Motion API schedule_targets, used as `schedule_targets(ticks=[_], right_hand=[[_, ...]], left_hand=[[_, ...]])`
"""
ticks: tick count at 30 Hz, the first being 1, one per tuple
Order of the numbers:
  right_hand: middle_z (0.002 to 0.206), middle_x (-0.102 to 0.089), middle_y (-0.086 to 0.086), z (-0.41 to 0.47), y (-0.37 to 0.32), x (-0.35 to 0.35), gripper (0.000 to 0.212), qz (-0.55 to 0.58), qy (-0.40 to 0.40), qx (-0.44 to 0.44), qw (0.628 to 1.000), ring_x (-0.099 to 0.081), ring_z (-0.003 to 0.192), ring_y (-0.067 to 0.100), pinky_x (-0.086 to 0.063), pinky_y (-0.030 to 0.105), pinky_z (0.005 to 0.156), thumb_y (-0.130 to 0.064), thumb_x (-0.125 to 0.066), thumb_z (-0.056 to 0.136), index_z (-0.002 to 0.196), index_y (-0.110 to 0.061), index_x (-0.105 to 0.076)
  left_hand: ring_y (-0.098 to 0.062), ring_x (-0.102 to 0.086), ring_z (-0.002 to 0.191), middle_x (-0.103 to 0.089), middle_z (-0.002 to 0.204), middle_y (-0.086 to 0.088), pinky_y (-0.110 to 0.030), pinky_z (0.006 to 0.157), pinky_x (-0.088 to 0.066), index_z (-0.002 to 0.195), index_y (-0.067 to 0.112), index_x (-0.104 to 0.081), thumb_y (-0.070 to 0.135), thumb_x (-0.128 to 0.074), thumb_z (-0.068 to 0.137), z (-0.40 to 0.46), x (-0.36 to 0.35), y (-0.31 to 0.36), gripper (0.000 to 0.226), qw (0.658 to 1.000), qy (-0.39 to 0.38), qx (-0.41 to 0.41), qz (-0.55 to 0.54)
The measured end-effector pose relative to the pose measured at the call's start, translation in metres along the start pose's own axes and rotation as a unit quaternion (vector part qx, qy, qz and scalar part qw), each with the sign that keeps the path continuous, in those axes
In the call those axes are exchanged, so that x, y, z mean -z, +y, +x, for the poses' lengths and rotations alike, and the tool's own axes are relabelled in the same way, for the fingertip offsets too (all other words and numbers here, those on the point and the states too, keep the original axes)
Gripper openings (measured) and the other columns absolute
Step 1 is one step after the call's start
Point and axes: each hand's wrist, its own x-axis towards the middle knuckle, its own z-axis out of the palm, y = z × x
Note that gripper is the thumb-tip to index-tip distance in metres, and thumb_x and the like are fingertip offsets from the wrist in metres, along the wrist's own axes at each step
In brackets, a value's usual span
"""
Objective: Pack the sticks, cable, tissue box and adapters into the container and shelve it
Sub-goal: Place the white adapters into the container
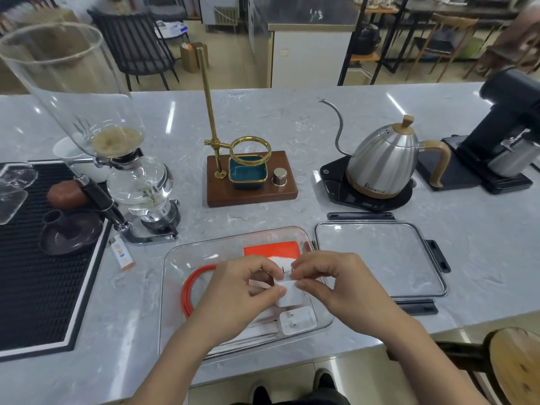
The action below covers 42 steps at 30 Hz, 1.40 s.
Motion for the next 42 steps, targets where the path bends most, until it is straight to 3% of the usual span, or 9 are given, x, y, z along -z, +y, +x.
schedule_targets(ticks=[16,22,27,32,37,42], right_hand=[[0.104,-0.072,-0.011,-0.003,-0.001,-0.003,0.02,-0.114,-0.055,0.02,0.992,-0.061,0.101,0.004,-0.045,0.016,0.087,-0.007,-0.066,0.089,0.097,-0.021,-0.078],[0.098,-0.073,-0.013,-0.004,0.001,-0.004,0.023,-0.135,-0.063,0.032,0.988,-0.064,0.096,0.005,-0.048,0.019,0.086,-0.006,-0.064,0.089,0.098,-0.022,-0.077],[0.097,-0.074,-0.013,-0.003,0.006,-0.007,0.025,-0.161,-0.058,0.027,0.985,-0.065,0.093,0.004,-0.041,0.004,0.083,-0.002,-0.062,0.087,0.095,-0.021,-0.077],[0.096,-0.073,-0.01,-0.002,0.007,-0.009,0.025,-0.174,-0.065,0.007,0.983,-0.064,0.087,0.005,-0.034,-0.001,0.074,-0.002,-0.063,0.086,0.096,-0.021,-0.075],[0.095,-0.072,-0.008,-0.001,0.008,-0.008,0.023,-0.181,-0.077,0.012,0.98,-0.063,0.083,0.008,-0.048,0.016,0.072,-0.003,-0.061,0.087,0.096,-0.021,-0.072],[0.076,-0.064,-0.008,0.0,0.008,-0.01,0.025,-0.175,-0.065,0.008,0.982,-0.049,0.064,0.006,-0.046,0.024,0.058,0.003,-0.057,0.081,0.084,-0.021,-0.064]], left_hand=[[-0.012,-0.068,0.086,-0.066,0.094,-0.003,-0.024,0.071,-0.06,0.08,0.016,-0.071,-0.002,-0.076,0.078,-0.001,-0.014,-0.014,0.019,0.998,-0.005,-0.047,0.028],[-0.013,-0.068,0.084,-0.066,0.094,-0.002,-0.029,0.073,-0.062,0.081,0.02,-0.072,-0.001,-0.077,0.077,0.002,-0.018,-0.018,0.021,0.998,-0.012,-0.037,0.042],[-0.018,-0.072,0.076,-0.066,0.093,-0.002,-0.032,0.071,-0.062,0.086,0.025,-0.071,0.003,-0.081,0.076,0.005,-0.023,-0.021,0.026,0.998,-0.022,-0.011,0.05],[-0.011,-0.066,0.077,-0.063,0.083,0.011,-0.035,0.071,-0.061,0.091,0.03,-0.07,0.01,-0.082,0.074,0.008,-0.027,-0.023,0.029,0.995,-0.03,-0.029,0.092],[-0.01,-0.062,0.082,-0.063,0.084,0.016,-0.03,0.07,-0.06,0.087,0.03,-0.07,0.008,-0.082,0.072,0.009,-0.027,-0.022,0.029,0.993,-0.042,-0.044,0.101],[-0.01,-0.062,0.081,-0.065,0.083,0.009,-0.017,0.064,-0.053,0.087,0.024,-0.075,0.007,-0.083,0.071,0.011,-0.028,-0.024,0.025,0.993,-0.042,-0.037,0.102]])
